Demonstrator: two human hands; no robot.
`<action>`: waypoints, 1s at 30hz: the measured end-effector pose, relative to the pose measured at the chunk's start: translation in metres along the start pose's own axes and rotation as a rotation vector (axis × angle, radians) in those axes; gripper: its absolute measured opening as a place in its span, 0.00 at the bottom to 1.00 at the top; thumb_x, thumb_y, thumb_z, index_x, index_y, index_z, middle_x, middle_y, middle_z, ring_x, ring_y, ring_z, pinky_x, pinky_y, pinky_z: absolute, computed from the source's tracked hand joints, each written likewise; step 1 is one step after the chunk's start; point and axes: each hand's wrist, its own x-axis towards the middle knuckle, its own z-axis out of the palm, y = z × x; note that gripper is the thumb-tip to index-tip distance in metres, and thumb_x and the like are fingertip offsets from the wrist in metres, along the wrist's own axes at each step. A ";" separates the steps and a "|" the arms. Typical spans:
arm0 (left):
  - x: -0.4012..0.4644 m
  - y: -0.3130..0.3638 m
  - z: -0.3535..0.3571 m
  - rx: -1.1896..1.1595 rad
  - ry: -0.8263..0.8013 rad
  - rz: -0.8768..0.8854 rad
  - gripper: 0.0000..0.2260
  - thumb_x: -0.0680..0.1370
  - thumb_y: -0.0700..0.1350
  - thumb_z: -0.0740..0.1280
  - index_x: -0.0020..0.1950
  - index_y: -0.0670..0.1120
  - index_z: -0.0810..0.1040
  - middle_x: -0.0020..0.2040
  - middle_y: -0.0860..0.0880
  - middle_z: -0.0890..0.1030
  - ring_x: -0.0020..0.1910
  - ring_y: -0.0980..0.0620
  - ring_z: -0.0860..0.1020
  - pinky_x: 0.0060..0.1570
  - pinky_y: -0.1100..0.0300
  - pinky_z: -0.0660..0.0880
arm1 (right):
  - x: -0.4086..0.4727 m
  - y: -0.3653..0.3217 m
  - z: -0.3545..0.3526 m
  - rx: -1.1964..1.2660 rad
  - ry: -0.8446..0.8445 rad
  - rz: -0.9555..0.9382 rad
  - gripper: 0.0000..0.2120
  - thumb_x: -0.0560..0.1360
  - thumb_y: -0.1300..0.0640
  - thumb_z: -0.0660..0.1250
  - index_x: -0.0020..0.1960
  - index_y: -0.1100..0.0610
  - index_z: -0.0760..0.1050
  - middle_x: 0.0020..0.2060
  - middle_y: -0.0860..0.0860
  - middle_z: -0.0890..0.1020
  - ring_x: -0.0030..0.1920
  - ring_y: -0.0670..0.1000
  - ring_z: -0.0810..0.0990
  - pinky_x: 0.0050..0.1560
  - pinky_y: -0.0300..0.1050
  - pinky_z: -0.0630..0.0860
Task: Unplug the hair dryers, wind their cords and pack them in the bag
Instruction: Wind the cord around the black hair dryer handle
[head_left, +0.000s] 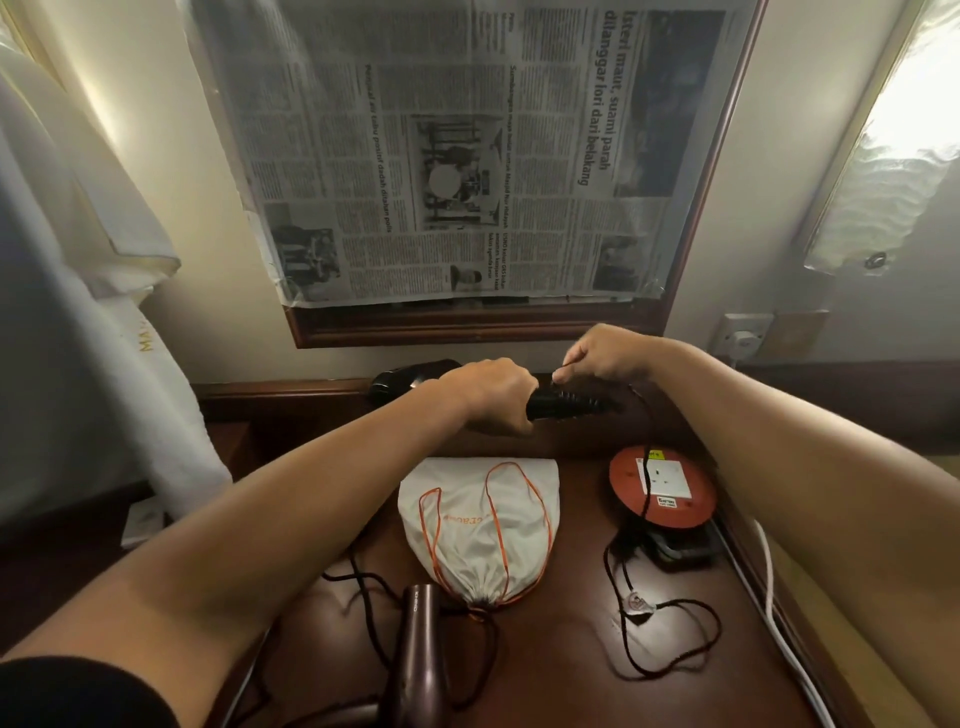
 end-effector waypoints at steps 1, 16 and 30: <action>0.001 0.001 0.001 0.001 -0.009 -0.019 0.10 0.73 0.50 0.70 0.51 0.48 0.76 0.41 0.49 0.76 0.38 0.51 0.75 0.37 0.58 0.70 | 0.000 -0.005 -0.001 0.002 0.015 -0.025 0.09 0.73 0.50 0.71 0.44 0.56 0.84 0.40 0.53 0.84 0.41 0.49 0.79 0.46 0.45 0.76; 0.008 -0.017 0.016 -0.126 -0.048 -0.247 0.12 0.74 0.51 0.70 0.54 0.46 0.76 0.39 0.50 0.74 0.37 0.51 0.75 0.37 0.57 0.71 | -0.048 -0.041 0.066 -0.066 0.446 -0.074 0.18 0.82 0.55 0.54 0.44 0.62 0.78 0.38 0.56 0.79 0.40 0.56 0.77 0.44 0.50 0.74; 0.009 -0.013 0.009 -0.101 0.065 -0.249 0.13 0.74 0.52 0.69 0.53 0.45 0.76 0.43 0.48 0.76 0.41 0.49 0.76 0.39 0.56 0.72 | -0.034 -0.011 0.093 1.389 0.298 0.224 0.12 0.74 0.58 0.70 0.50 0.54 0.66 0.32 0.54 0.75 0.21 0.44 0.63 0.19 0.36 0.59</action>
